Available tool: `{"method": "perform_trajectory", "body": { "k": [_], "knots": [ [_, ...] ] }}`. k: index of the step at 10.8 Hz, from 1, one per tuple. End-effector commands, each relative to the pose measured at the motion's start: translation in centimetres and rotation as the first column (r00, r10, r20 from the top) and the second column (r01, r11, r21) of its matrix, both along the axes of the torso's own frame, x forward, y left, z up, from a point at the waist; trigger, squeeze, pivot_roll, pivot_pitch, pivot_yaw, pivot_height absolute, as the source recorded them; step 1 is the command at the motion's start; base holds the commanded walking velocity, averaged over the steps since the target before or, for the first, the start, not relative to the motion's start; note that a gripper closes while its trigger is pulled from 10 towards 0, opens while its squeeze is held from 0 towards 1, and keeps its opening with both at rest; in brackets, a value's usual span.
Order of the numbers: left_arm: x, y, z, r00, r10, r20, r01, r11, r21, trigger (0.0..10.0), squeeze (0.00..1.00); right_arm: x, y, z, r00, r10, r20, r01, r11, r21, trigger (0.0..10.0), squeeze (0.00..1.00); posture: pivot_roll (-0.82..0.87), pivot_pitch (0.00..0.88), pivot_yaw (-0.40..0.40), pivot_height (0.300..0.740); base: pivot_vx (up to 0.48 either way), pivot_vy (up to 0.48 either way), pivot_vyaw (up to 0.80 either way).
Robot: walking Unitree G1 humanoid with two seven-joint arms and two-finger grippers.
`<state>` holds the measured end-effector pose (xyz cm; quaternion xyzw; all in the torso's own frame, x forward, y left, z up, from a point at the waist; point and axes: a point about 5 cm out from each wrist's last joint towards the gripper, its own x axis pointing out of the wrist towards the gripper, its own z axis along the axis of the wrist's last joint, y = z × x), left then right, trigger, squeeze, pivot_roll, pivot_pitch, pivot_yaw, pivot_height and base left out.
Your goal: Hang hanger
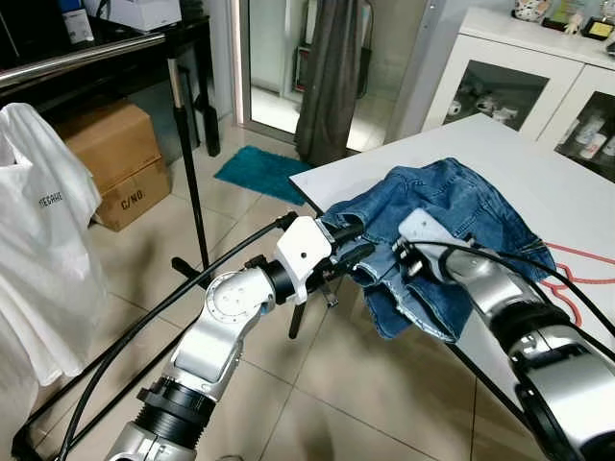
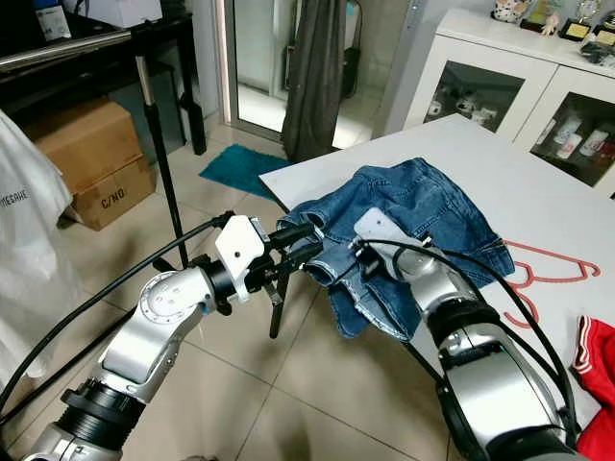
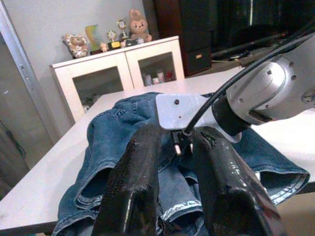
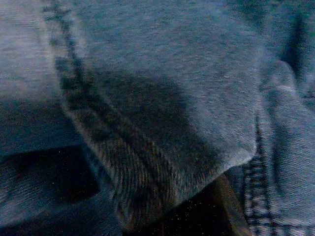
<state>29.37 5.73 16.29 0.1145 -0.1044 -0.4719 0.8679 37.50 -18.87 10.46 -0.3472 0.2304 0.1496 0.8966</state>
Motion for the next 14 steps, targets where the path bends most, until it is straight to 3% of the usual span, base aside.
{"method": "perform_trajectory", "body": {
  "k": [1, 3, 5, 6, 7, 8, 9, 10, 13, 14],
  "knots": [
    [-0.2, -0.2, 0.3, 1.0, -0.003, 0.007, 0.003, 1.0, -0.008, 10.0, 0.0, 0.4, -0.7, 0.6, 0.996, -0.074, 0.058, 0.074, 0.997, -0.005, 10.0, 0.0, 0.18, 0.047, -0.075, 0.74, 0.0, 0.0, 0.0],
    [-0.3, -0.3, 0.3, 1.0, -0.003, 0.007, 0.003, 1.0, -0.01, 10.0, 0.0, 0.7, -1.2, 1.2, 0.976, -0.167, 0.138, 0.166, 0.986, 0.016, 10.0, 0.0, 0.18, 0.048, -0.076, 0.74, 0.0, 0.0, 0.0],
    [-0.3, -0.4, 0.3, 1.0, -0.005, 0.006, 0.005, 1.0, -0.012, 10.0, 0.0, 1.2, -1.5, 2.2, 0.942, -0.264, 0.207, 0.246, 0.963, 0.108, 10.0, 0.0, 0.17, 0.049, -0.072, 0.74, 0.0, 0.0, 0.0],
    [-0.3, -0.5, 0.3, 1.0, 0.001, 0.006, -0.001, 1.0, -0.025, 10.0, 0.0, 1.3, -1.3, 2.5, 0.947, -0.259, 0.192, 0.227, 0.959, 0.173, 10.0, 0.0, 0.16, 0.049, -0.071, 0.74, 0.0, 0.0, 0.0],
    [0.0, -0.4, 0.6, 1.0, 0.028, 0.0, -0.028, 0.997, -0.068, 10.0, 0.0, 1.3, -1.4, 2.7, 0.944, -0.266, 0.197, 0.216, 0.946, 0.24, 10.0, 0.0, 0.16, 0.048, -0.071, 0.74, 0.0, 0.0, 0.0],
    [0.9, 0.0, 1.4, 0.991, 0.133, -0.018, -0.134, 0.974, -0.18, 10.0, 0.0, 1.1, -2.2, 3.4, 0.921, -0.308, 0.239, 0.203, 0.902, 0.382, 10.0, 0.0, 0.15, 0.047, -0.069, 0.74, 0.0, 0.0, 0.0],
    [1.3, 0.3, 1.7, 0.982, 0.183, -0.038, -0.187, 0.955, -0.228, 10.0, 0.0, 0.5, -3.3, 3.0, 0.908, -0.344, 0.238, 0.241, 0.895, 0.375, 10.0, 0.0, 0.14, 0.047, -0.066, 0.74, 0.0, 0.0, 0.0],
    [1.8, 0.8, 1.8, 0.968, 0.244, -0.059, -0.251, 0.931, -0.265, 10.0, 0.0, -0.8, -5.2, 2.3, 0.877, -0.425, 0.225, 0.307, 0.854, 0.419, 10.0, 0.0, 0.13, 0.045, -0.061, 0.74, 0.0, 0.0, 0.0],
    [2.9, 1.7, 1.4, 0.929, 0.354, -0.106, -0.369, 0.885, -0.284, 10.0, 0.0, -4.0, -7.3, 2.9, 0.776, -0.533, 0.339, 0.361, 0.815, 0.454, 10.0, 0.0, 0.09, 0.04, -0.054, 0.74, 0.0, 0.0, 0.0],
    [2.9, 1.5, 1.3, 0.93, 0.351, -0.109, -0.367, 0.885, -0.287, 10.0, 0.0, -4.6, -7.5, 2.9, 0.773, -0.53, 0.349, 0.359, 0.818, 0.449, 10.0, 0.0, 0.08, 0.039, -0.054, 0.74, 0.0, 0.0, 0.0]
  ]
}}
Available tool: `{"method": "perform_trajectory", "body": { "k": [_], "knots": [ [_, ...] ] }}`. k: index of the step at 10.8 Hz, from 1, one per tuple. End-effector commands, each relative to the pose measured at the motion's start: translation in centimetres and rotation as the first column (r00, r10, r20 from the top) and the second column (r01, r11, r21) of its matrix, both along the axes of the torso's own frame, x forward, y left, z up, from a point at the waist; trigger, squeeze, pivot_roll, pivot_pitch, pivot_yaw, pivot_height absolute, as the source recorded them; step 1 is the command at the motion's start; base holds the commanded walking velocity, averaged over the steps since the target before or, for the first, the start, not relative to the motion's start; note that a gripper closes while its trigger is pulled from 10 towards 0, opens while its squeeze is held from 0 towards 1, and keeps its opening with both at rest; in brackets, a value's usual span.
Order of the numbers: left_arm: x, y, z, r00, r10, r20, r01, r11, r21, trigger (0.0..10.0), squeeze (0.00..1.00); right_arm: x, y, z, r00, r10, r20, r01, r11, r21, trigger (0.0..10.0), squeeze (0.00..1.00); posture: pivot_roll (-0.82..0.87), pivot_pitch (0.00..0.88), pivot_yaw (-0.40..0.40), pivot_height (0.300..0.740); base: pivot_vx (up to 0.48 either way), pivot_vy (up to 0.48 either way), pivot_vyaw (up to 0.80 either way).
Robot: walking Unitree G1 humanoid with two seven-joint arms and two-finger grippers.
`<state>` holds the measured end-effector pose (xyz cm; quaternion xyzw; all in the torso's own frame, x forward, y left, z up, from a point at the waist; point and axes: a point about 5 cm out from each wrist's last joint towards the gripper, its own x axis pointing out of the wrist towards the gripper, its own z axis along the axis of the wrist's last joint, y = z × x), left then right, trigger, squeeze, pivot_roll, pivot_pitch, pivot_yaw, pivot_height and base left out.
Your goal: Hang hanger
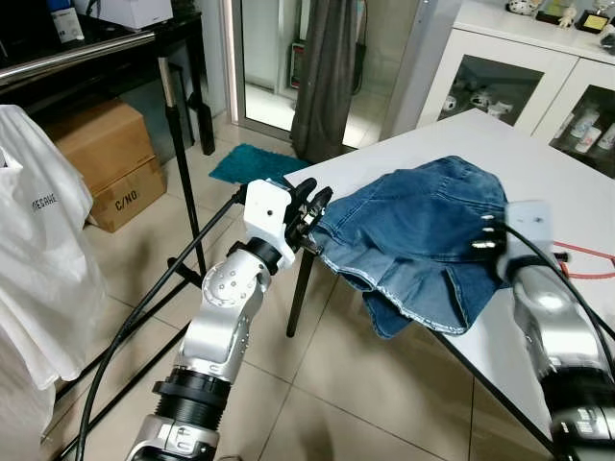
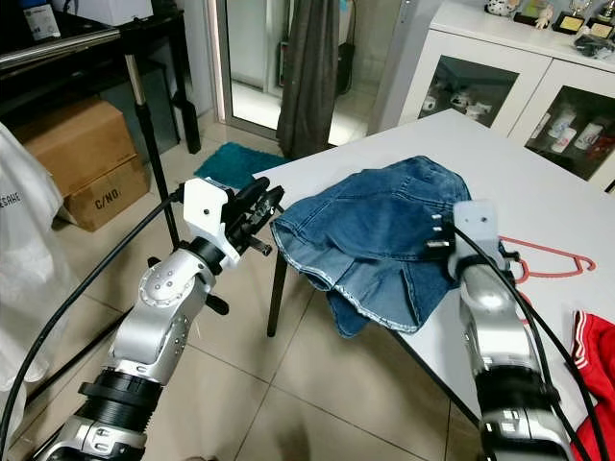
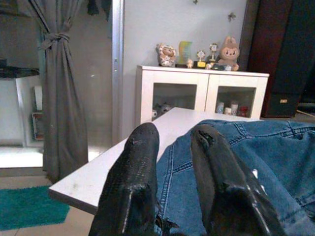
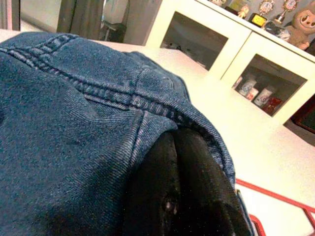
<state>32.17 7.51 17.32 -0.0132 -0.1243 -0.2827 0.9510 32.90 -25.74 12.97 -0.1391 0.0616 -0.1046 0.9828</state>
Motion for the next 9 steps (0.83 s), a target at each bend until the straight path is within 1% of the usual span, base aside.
{"method": "perform_trajectory", "body": {
  "k": [1, 2, 3, 4, 5, 6, 7, 8, 9],
  "knots": [
    [0.1, -0.5, 0.3, 1.0, -0.006, 0.009, 0.006, 1.0, -0.007, 10.0, 0.0, -0.2, -0.6, 0.8, 1.0, -0.017, 0.019, 0.017, 1.0, -0.026, 10.0, 0.0, 0.08, 0.039, -0.057, 0.74, 0.0, 0.0, 0.0],
    [0.1, -0.5, 0.2, 1.0, -0.001, 0.012, 0.001, 1.0, -0.007, 10.0, 0.0, -0.6, -0.4, 2.0, 0.998, -0.024, 0.064, 0.027, 0.998, -0.053, 10.0, 0.0, 0.08, 0.04, -0.06, 0.74, 0.0, 0.0, 0.0],
    [0.1, -0.6, 0.1, 1.0, 0.001, 0.013, -0.001, 1.0, -0.006, 10.0, 0.0, -0.8, -0.4, 2.5, 0.996, -0.028, 0.087, 0.034, 0.997, -0.069, 10.0, 0.0, 0.08, 0.042, -0.061, 0.74, 0.0, 0.0, 0.0],
    [0.0, -0.6, 0.0, 1.0, 0.0, 0.01, 0.001, 1.0, -0.006, 10.0, 0.0, -0.5, 1.1, 2.7, 0.994, 0.082, 0.078, -0.076, 0.994, -0.084, 10.0, 0.0, 0.08, 0.045, -0.063, 0.74, 0.0, 0.0, 0.0],
    [-0.1, -0.7, 0.0, 1.0, -0.001, 0.01, 0.002, 1.0, -0.009, 10.0, 0.0, -0.3, 2.9, 2.7, 0.979, 0.192, 0.072, -0.187, 0.98, -0.069, 10.0, 0.12, 0.09, 0.047, -0.067, 0.74, 0.0, 0.0, 0.0],
    [0.0, -0.7, 0.0, 1.0, -0.002, 0.009, 0.002, 1.0, -0.013, 10.0, 0.0, 0.0, 5.6, 1.6, 0.94, 0.342, -0.009, -0.342, 0.939, -0.037, 10.0, 0.86, 0.09, 0.047, -0.067, 0.74, 0.0, 0.0, 0.0],
    [0.0, -0.7, -0.1, 1.0, -0.002, 0.009, 0.002, 1.0, -0.015, 10.0, 0.0, 0.0, 6.9, 1.3, 0.916, 0.4, -0.022, -0.4, 0.916, -0.027, 10.0, 0.85, 0.09, 0.047, -0.067, 0.74, 0.0, 0.0, 0.0],
    [-0.1, -0.7, 0.0, 1.0, -0.003, 0.011, 0.004, 1.0, -0.015, 10.0, 0.0, 0.0, 9.4, 1.3, 0.854, 0.52, -0.032, -0.521, 0.854, -0.018, 10.0, 0.49, 0.1, 0.048, -0.074, 0.74, 0.0, 0.0, 0.0],
    [0.0, -0.6, 0.0, 1.0, 0.005, 0.014, -0.005, 1.0, -0.015, 10.0, 0.0, 0.0, 10.2, 1.0, 0.814, 0.577, -0.071, -0.579, 0.815, -0.018, 10.0, 0.82, 0.11, 0.048, -0.079, 0.74, 0.0, 0.0, 0.0]
  ]
}}
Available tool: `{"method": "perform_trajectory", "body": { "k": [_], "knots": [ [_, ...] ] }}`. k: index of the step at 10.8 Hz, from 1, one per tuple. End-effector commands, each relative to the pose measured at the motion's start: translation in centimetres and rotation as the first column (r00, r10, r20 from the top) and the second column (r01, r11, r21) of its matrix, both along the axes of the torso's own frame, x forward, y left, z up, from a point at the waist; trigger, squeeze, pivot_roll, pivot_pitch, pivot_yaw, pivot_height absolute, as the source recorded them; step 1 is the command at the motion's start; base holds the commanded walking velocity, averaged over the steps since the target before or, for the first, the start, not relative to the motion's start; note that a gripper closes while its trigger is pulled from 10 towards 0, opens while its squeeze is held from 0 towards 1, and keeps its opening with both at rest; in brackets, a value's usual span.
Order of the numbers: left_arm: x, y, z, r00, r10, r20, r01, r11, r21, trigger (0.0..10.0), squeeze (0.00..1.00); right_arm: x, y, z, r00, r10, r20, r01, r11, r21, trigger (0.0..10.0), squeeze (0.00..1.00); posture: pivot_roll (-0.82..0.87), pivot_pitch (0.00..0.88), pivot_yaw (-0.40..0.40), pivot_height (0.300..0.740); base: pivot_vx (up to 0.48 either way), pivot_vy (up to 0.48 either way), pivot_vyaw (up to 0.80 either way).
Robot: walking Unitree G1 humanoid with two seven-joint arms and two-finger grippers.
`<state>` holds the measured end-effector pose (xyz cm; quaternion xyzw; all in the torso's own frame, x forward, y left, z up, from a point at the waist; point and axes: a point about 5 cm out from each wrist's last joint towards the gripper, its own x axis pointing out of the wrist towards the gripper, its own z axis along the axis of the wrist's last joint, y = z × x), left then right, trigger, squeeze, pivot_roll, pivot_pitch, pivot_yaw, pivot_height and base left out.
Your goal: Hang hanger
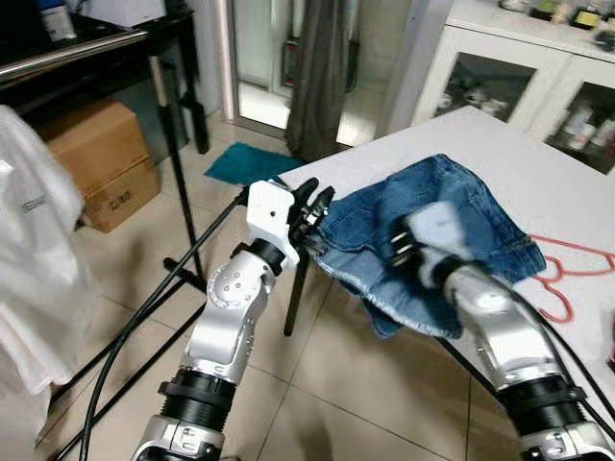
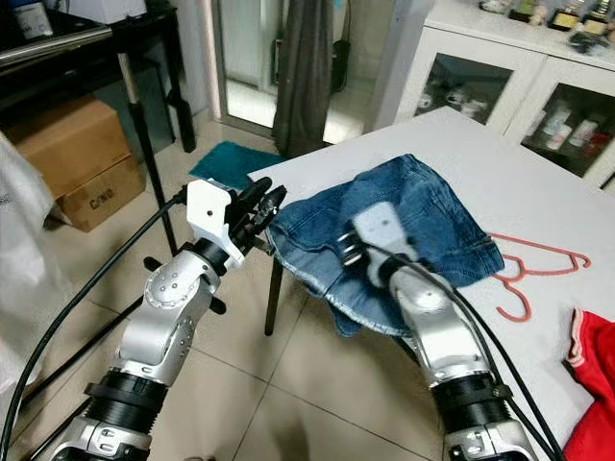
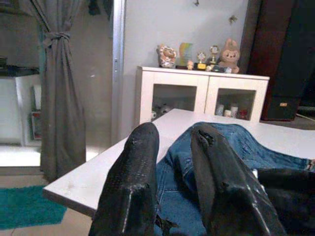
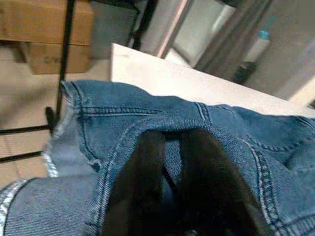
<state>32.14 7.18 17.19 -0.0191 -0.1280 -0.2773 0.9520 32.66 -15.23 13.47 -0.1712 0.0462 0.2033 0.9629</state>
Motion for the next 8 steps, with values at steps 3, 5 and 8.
{"method": "perform_trajectory", "body": {
  "k": [3, 5, 8],
  "knots": [
    [-0.1, 0.1, 0.1, 1.0, 0.007, 0.011, -0.008, 1.0, 0.007, 10.0, 0.0, 0.0, -2.4, -0.6, 0.995, -0.007, -0.099, -0.005, 0.994, -0.112, 10.0, 0.0, 0.11, 0.047, -0.078, 0.74, 0.0, 0.0, 0.0],
    [-0.1, 0.1, 0.1, 1.0, 0.007, 0.011, -0.008, 1.0, 0.007, 10.0, 0.0, 0.0, -2.4, -0.6, 0.995, -0.007, -0.099, -0.005, 0.994, -0.112, 10.0, 0.0, 0.11, 0.047, -0.078, 0.74, 0.0, 0.0, 0.0],
    [-0.1, 0.1, 0.1, 1.0, 0.007, 0.011, -0.008, 1.0, 0.007, 10.0, 0.0, 0.0, -2.4, -0.6, 0.995, -0.007, -0.099, -0.005, 0.994, -0.112, 10.0, 0.0, 0.11, 0.047, -0.078, 0.74, 0.0, 0.0, 0.0]
  ]
}}
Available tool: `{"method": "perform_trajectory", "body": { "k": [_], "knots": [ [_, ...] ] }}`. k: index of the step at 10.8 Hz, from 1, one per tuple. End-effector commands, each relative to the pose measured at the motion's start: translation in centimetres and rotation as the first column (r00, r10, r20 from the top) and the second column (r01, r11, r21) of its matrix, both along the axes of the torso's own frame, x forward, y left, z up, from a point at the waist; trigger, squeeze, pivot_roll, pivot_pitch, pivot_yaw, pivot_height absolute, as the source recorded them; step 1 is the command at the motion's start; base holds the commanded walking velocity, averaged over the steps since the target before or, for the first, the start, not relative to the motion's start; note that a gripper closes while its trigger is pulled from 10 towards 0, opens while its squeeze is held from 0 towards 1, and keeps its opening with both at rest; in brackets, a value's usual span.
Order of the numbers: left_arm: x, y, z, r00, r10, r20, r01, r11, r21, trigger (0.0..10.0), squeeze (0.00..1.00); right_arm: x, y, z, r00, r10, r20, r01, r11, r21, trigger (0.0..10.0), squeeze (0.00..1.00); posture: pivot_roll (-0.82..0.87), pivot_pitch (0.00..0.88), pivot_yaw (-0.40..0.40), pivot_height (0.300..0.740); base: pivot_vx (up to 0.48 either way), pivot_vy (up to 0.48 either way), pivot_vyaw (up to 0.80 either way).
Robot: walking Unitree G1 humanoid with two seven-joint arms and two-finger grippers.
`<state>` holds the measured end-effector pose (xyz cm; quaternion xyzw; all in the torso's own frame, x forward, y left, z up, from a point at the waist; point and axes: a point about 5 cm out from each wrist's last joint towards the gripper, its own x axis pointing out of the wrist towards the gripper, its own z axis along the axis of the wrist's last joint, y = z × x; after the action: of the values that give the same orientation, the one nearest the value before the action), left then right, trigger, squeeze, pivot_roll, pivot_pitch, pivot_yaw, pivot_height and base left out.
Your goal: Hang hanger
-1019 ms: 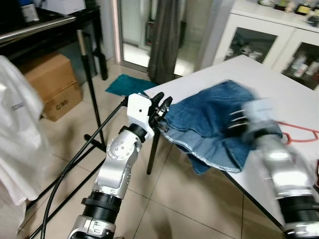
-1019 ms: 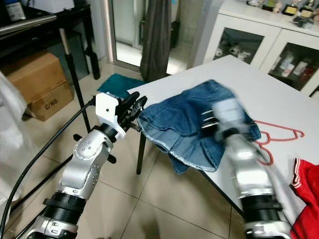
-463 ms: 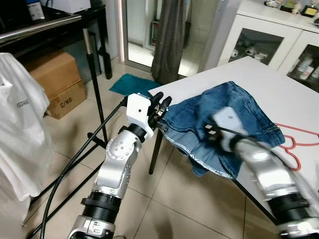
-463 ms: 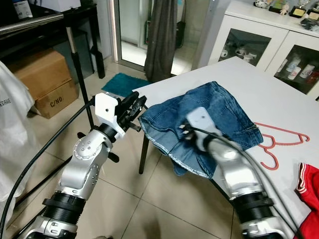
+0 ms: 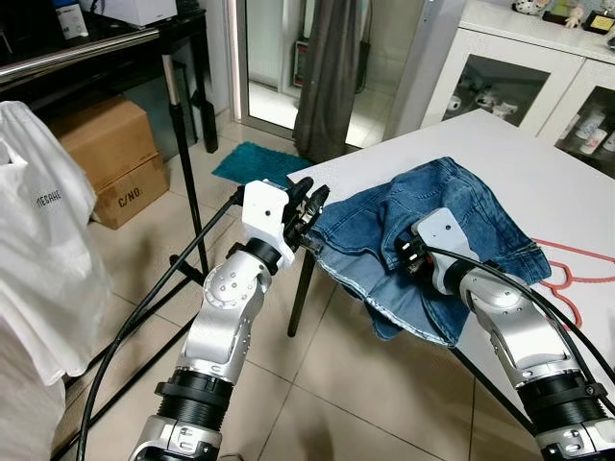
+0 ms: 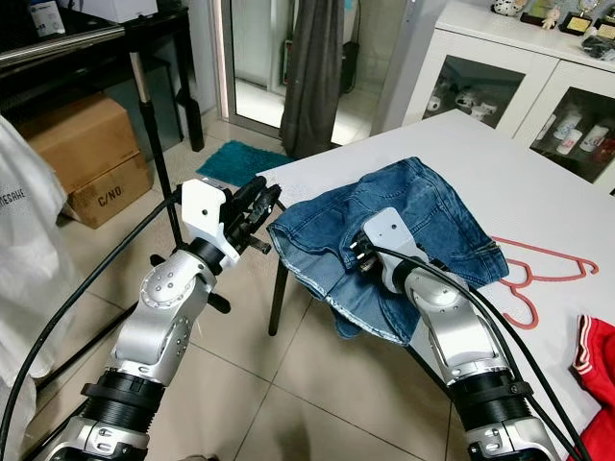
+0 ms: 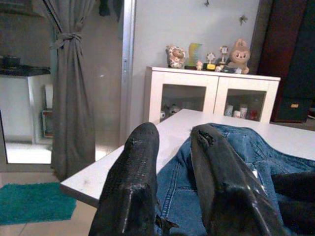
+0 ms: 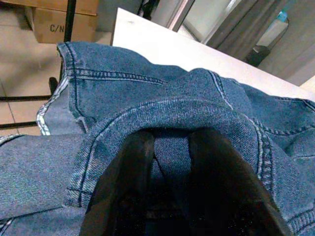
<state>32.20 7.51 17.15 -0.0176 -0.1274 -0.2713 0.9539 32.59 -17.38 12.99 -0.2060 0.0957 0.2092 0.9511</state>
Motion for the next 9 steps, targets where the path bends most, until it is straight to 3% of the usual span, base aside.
{"method": "perform_trajectory", "body": {
  "k": [1, 5, 6, 7, 8, 9],
  "knots": [
    [-0.1, -0.3, 0.1, 1.0, -0.005, 0.012, 0.005, 1.0, 0.005, 10.0, 0.0, 0.1, -0.2, -0.1, 1.0, -0.003, -0.015, 0.003, 1.0, -0.022, 10.0, 0.0, 0.11, 0.047, -0.078, 0.74, 0.0, 0.0, 0.0],
    [-0.1, -0.3, 0.1, 1.0, -0.005, 0.012, 0.005, 1.0, 0.005, 10.0, 0.0, 0.1, -0.2, -0.1, 1.0, -0.003, -0.015, 0.003, 1.0, -0.022, 10.0, 0.0, 0.11, 0.047, -0.078, 0.74, 0.0, 0.0, 0.0],
    [-0.1, -0.3, 0.1, 1.0, -0.006, 0.013, 0.006, 1.0, 0.009, 10.0, 0.0, -0.1, -0.4, 0.2, 1.0, 0.02, -0.01, -0.021, 0.998, -0.061, 10.0, 0.0, 0.11, 0.047, -0.078, 0.74, 0.0, 0.0, 0.0],
    [0.0, -0.5, 0.2, 1.0, -0.017, 0.015, 0.017, 1.0, 0.015, 10.0, 0.0, 0.7, -3.2, 2.0, 0.943, -0.298, 0.147, 0.268, 0.944, 0.19, 10.0, 0.0, 0.11, 0.037, -0.071, 0.74, 0.0, 0.0, 0.0],
    [0.0, -0.6, 0.2, 1.0, -0.022, 0.014, 0.022, 1.0, 0.018, 10.0, 0.0, 0.6, -4.7, 2.4, 0.851, -0.497, 0.168, 0.403, 0.824, 0.399, 10.0, 0.0, 0.11, 0.037, -0.071, 0.74, 0.0, 0.0, 0.0],
    [0.0, -0.6, 0.1, 1.0, -0.027, 0.013, 0.027, 0.999, 0.022, 10.0, 0.0, 0.4, -5.0, 2.7, 0.807, -0.561, 0.186, 0.424, 0.769, 0.479, 10.0, 0.0, 0.11, 0.029, -0.065, 0.74, 0.0, 0.0, 0.0]
  ]
}}
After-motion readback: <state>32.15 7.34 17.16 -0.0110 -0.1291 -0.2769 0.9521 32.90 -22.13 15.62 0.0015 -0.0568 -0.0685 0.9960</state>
